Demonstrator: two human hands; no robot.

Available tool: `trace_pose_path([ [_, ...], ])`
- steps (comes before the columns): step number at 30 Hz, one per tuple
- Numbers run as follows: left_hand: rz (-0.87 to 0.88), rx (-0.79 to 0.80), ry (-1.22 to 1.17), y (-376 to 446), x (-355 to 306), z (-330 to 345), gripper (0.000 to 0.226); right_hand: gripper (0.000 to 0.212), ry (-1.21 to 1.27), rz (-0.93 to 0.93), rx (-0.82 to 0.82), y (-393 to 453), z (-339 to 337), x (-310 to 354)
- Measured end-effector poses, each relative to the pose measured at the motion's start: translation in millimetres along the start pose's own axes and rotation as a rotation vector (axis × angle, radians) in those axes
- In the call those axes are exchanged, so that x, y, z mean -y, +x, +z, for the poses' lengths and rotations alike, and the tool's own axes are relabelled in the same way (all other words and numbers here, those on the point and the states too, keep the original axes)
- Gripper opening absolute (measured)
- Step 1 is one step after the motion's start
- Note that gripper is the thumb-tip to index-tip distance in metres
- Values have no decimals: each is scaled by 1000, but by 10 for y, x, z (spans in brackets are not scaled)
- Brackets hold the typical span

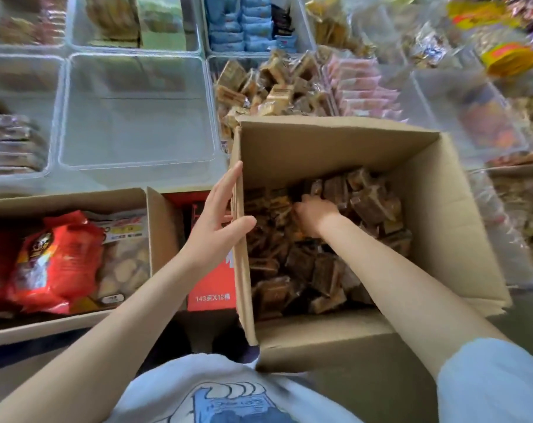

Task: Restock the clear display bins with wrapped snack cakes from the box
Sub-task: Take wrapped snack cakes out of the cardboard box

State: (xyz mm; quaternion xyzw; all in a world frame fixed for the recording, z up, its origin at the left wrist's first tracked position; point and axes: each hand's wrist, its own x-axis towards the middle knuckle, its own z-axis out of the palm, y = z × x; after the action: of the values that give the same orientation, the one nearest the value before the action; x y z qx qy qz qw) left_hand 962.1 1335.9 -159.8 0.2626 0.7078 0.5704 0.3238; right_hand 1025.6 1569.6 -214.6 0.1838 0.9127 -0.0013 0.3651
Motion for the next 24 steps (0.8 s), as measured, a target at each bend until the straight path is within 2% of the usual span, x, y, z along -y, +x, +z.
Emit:
trace_pose_path([
  [3, -14, -23, -19, -11, -10, 33, 78, 58, -216, -9, -30, 96, 264, -6],
  [5, -25, -30, -35, -20, -26, 40, 78, 57, -258, -26, -115, 133, 318, -19],
  [7, -34, -32, -51, -24, -55, 49, 77, 53, -192, -50, -148, 168, 314, -72],
  [10, -35, -40, -60, -17, -93, 70, 77, 49, -19, -81, -106, 177, 269, -199],
  [13, -27, -45, -63, -6, -87, 73, 77, 55, 398, -81, -28, 12, 2, -293],
  [15, -24, -39, -63, 0, -81, 66, 77, 55, 892, -82, -11, -190, -251, -329],
  [17, -27, -26, -57, 9, -90, 52, 77, 48, 1461, -222, 60, -424, -473, -362],
  [18, -28, -19, -49, 10, -104, 38, 76, 44, 1669, -324, 105, -531, -562, -377],
  [20, -40, -20, -41, 5, -169, -16, 68, 42, 1865, -488, 151, -715, -728, -361],
  [22, -45, -64, -60, -3, -278, -111, 59, 43, 1909, -575, 133, -840, -896, -250],
  [24, -16, -127, -129, 4, -394, -237, 63, 43, 1916, -629, 98, -925, -1050, -57],
])
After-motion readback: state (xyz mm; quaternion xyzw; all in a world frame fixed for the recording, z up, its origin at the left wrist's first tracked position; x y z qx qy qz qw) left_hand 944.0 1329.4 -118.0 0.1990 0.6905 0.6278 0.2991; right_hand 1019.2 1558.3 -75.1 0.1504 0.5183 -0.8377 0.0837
